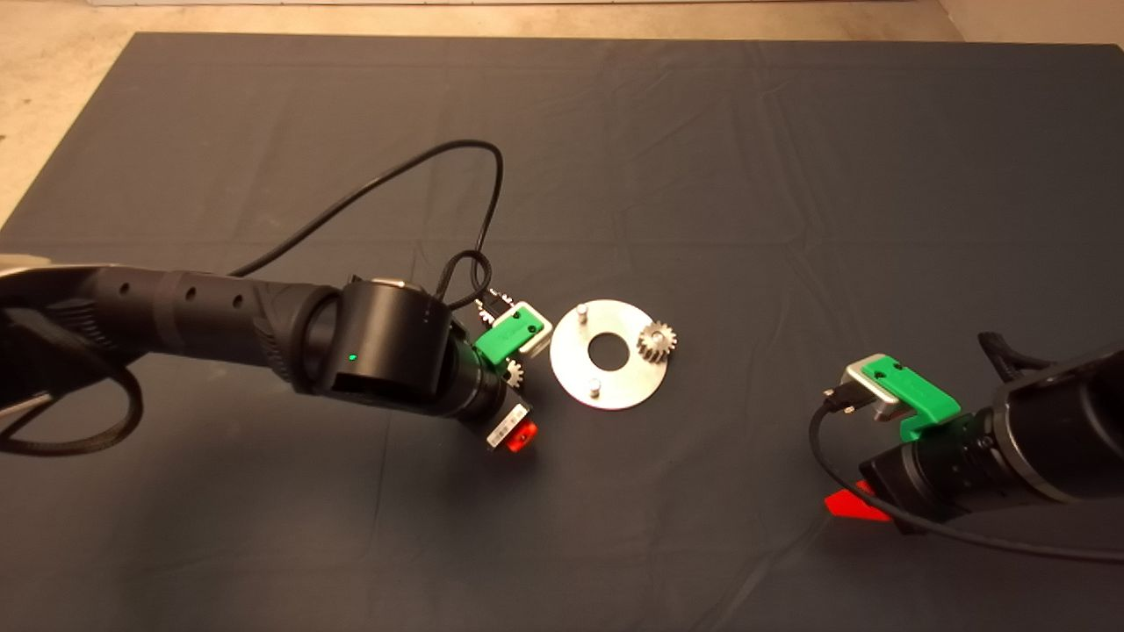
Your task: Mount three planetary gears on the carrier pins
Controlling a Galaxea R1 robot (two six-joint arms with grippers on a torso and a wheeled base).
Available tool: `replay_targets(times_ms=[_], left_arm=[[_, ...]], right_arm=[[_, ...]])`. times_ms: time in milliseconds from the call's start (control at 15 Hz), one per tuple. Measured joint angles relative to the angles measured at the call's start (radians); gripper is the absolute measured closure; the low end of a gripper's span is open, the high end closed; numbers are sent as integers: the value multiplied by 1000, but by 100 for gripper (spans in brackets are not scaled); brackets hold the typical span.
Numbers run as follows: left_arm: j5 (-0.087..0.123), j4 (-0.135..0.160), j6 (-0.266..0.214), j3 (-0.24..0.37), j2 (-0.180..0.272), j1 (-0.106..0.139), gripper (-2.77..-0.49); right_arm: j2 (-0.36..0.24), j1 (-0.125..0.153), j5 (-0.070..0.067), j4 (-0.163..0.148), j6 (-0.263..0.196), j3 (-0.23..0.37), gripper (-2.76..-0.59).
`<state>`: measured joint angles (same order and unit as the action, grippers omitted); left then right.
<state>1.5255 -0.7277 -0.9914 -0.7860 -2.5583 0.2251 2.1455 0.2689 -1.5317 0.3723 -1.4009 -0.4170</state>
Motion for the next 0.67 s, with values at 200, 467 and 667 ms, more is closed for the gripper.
replay_targets(times_ms=[200,467,667], left_arm=[[1,1,19,-48,-11,0,-275],[0,1,40,-95,-32,0,-270],[0,1,58,-127,-41,0,-266]], right_arm=[[-1,0,1,0,0,0,-190],[-1,0,1,0,0,0,-190],[-1,0,1,0,0,0,-190]])
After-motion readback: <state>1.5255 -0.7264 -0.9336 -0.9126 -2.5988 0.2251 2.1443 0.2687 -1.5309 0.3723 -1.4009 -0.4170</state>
